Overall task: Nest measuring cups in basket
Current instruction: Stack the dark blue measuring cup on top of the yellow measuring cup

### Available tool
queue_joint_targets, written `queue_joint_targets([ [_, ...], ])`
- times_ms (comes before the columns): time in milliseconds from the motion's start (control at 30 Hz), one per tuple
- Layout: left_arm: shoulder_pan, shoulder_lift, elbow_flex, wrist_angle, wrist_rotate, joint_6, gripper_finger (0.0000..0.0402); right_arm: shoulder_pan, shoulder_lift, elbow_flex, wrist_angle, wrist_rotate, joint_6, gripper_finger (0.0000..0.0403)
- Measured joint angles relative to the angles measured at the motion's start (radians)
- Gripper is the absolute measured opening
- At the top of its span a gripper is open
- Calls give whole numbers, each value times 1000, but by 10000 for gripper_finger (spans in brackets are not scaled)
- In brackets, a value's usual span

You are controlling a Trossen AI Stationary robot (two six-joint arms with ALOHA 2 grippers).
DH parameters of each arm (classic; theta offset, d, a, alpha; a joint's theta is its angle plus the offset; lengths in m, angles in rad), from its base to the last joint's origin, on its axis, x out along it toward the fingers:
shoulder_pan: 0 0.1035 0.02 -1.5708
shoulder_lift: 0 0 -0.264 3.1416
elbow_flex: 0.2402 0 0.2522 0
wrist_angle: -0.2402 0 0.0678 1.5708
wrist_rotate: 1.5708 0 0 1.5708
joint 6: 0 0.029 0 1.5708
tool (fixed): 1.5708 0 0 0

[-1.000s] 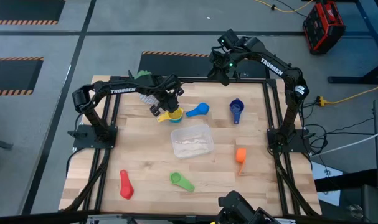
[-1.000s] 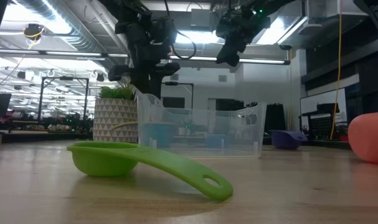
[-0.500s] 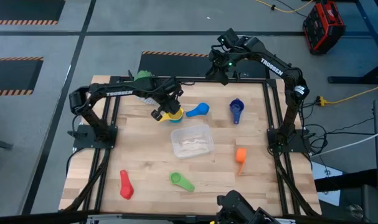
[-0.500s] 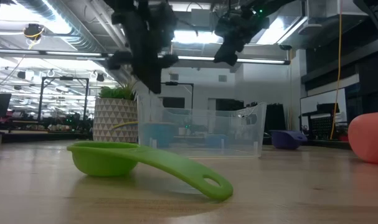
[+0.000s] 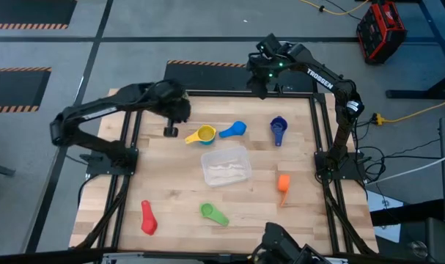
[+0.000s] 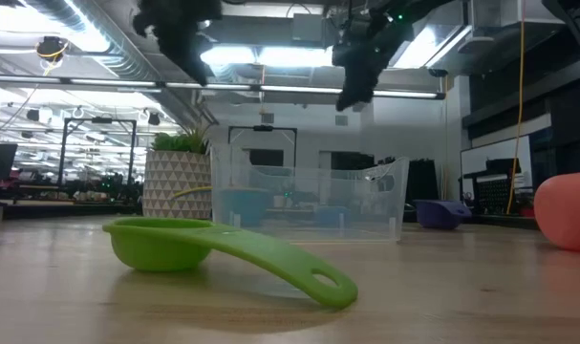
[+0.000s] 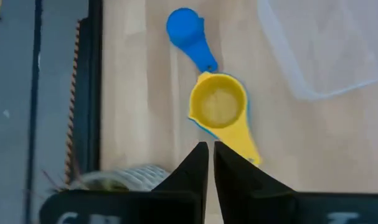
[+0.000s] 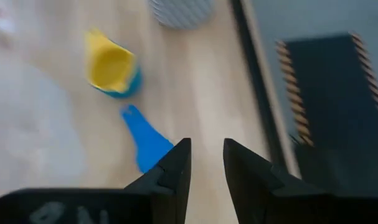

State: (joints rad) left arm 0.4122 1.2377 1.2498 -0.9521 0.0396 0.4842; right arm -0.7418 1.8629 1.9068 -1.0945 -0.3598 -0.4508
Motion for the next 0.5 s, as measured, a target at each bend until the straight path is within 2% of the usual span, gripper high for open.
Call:
queue_joint_targets([
  [100, -1, -87, -95, 59, 30, -64, 26, 0, 0, 0, -41, 105, -25, 98],
  [200, -3, -178, -204, 139, 29, -130, 30, 0, 0, 0, -112, 154, -118, 98],
  [333, -6, -291, -356, 296, 21, -208, 31, -3, 0, 0, -270, 185, -238, 98],
  [500, -18, -375, -528, 493, 21, -249, 22, -14, 0, -2, -417, 166, -239, 98],
])
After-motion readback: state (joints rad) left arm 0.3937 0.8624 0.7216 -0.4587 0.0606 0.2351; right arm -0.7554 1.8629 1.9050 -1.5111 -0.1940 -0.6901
